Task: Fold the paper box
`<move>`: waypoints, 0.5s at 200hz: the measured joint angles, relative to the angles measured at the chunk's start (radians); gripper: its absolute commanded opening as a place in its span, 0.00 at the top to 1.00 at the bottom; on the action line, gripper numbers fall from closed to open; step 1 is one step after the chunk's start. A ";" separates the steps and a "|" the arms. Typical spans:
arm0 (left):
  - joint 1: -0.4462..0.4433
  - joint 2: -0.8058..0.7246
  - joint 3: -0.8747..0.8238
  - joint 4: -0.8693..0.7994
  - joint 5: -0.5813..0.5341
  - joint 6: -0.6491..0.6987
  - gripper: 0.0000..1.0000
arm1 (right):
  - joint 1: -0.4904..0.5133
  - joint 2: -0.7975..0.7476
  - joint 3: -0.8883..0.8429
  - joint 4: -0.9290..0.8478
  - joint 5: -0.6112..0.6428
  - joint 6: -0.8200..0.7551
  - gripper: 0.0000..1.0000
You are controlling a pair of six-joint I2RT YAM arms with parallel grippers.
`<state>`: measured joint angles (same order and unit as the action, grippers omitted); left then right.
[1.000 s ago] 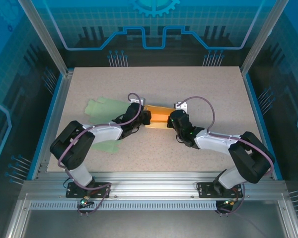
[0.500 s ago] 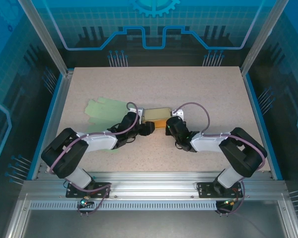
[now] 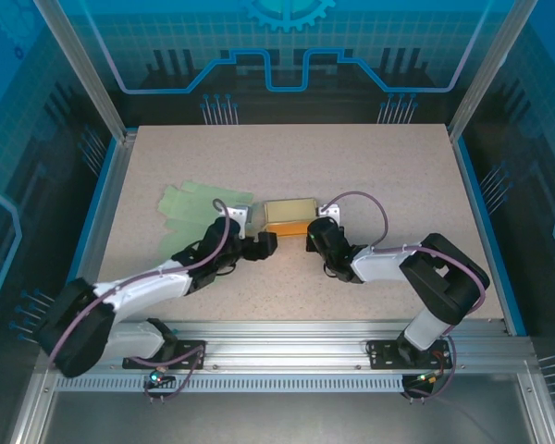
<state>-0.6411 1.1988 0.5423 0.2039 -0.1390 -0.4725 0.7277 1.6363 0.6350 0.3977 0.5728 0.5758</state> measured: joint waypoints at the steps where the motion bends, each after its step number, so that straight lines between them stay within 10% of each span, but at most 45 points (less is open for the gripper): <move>1: 0.000 -0.004 0.000 -0.001 -0.001 0.000 0.11 | 0.000 0.000 0.000 0.000 0.000 0.000 1.00; 44: 0.008 -0.114 0.094 -0.104 -0.059 0.011 0.16 | 0.001 0.000 0.001 -0.005 0.005 -0.011 1.00; 100: 0.094 0.214 0.370 -0.089 0.095 0.014 0.34 | 0.008 0.000 0.006 -0.018 0.023 -0.031 0.97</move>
<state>-0.5468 1.4132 0.9123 0.1146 -0.0441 -0.4580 0.7353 1.6363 0.6407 0.3798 0.5953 0.5453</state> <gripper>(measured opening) 0.680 0.067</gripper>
